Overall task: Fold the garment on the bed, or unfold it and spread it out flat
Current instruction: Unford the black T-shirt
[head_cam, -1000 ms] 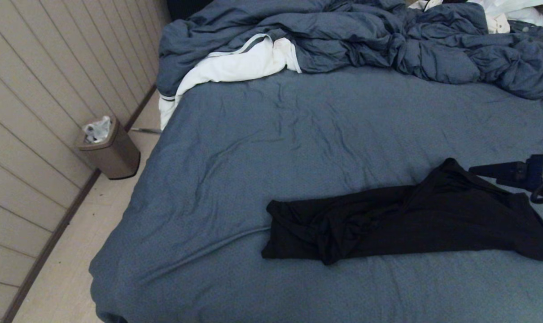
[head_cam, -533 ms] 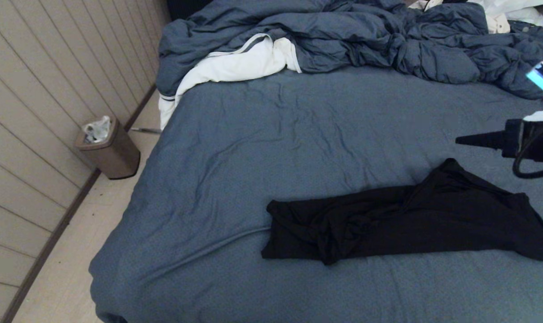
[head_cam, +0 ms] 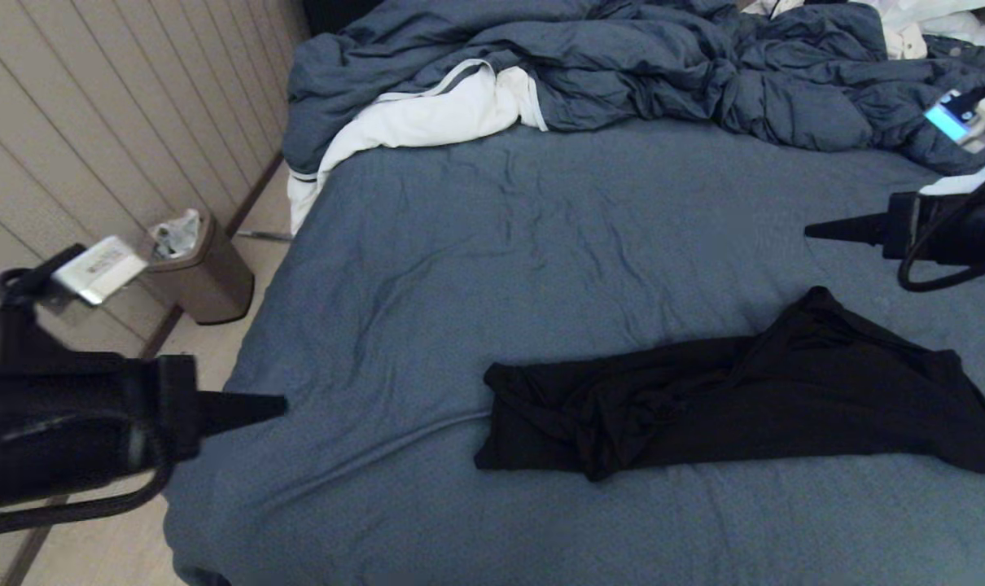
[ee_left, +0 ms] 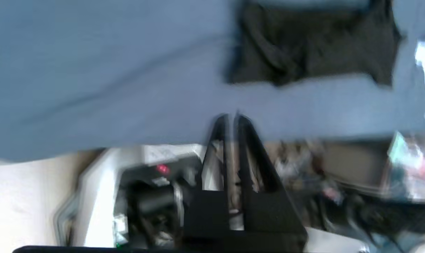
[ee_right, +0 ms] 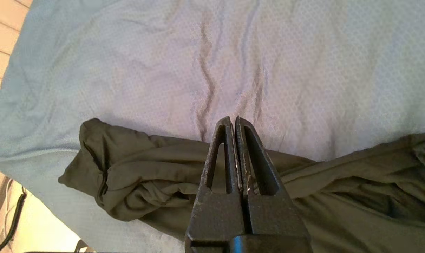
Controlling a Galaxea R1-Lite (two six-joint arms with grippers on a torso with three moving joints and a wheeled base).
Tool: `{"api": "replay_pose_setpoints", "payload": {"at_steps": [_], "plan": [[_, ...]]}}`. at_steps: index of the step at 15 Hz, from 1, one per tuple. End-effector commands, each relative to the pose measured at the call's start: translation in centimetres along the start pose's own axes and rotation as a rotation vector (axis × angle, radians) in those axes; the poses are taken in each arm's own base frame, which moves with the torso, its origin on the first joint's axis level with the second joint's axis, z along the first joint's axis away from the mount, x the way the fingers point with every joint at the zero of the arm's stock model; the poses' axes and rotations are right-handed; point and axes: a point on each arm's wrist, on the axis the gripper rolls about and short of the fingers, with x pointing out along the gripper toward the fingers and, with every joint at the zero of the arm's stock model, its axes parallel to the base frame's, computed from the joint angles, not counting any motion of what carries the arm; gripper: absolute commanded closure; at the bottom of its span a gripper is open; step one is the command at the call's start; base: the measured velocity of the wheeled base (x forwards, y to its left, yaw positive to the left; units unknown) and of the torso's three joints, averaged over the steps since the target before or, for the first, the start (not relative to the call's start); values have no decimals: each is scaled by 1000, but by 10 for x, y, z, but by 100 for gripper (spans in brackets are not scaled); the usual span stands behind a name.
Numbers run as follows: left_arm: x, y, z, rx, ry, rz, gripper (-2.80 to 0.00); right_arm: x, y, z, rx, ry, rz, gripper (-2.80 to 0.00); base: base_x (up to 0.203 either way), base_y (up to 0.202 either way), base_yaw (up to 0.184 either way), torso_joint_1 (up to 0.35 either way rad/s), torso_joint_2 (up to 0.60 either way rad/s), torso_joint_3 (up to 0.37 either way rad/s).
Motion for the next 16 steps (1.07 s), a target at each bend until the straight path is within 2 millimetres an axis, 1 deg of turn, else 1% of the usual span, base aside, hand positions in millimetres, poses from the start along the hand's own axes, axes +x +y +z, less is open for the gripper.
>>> {"api": "replay_pose_setpoints", "payload": {"at_steps": [1, 3, 5, 7, 9, 11, 12, 13, 16], "plan": [[66, -19, -4, 19, 165, 19, -280, 4, -3, 1, -2, 0, 0, 0, 0, 0, 0, 0, 0, 0], [106, -40, -11, 48, 208, -3, -280, 3, -4, 2, -2, -2, -5, 0, 0, 0, 0, 0, 0, 0], [142, -53, -18, 64, 221, -23, -280, 1, -4, 3, -9, -7, -8, 0, 0, 0, 0, 0, 0, 0], [171, -54, -26, 70, 234, -23, -280, 1, -4, 3, -12, -8, -10, 0, 0, 0, 0, 0, 0, 0], [203, -50, -37, 72, 245, -15, -280, 1, -4, 4, -14, -9, -8, 0, 0, 0, 0, 0, 0, 0], [231, -43, -47, 73, 246, -10, -280, 1, -4, 3, -14, -8, -8, 0, 0, 0, 0, 0, 0, 0], [241, -41, -50, 76, 240, -12, -280, 1, -4, 3, -14, -8, -8, 0, 0, 0, 0, 0, 0, 0], [247, -41, -49, 75, 230, -15, -280, 1, -4, 3, -15, -8, -10, 0, 0, 0, 0, 0, 0, 0], [261, -35, -47, 68, 222, 2, -280, 1, -4, 3, -19, -6, -10, 0, 0, 0, 0, 0, 0, 0]]}}
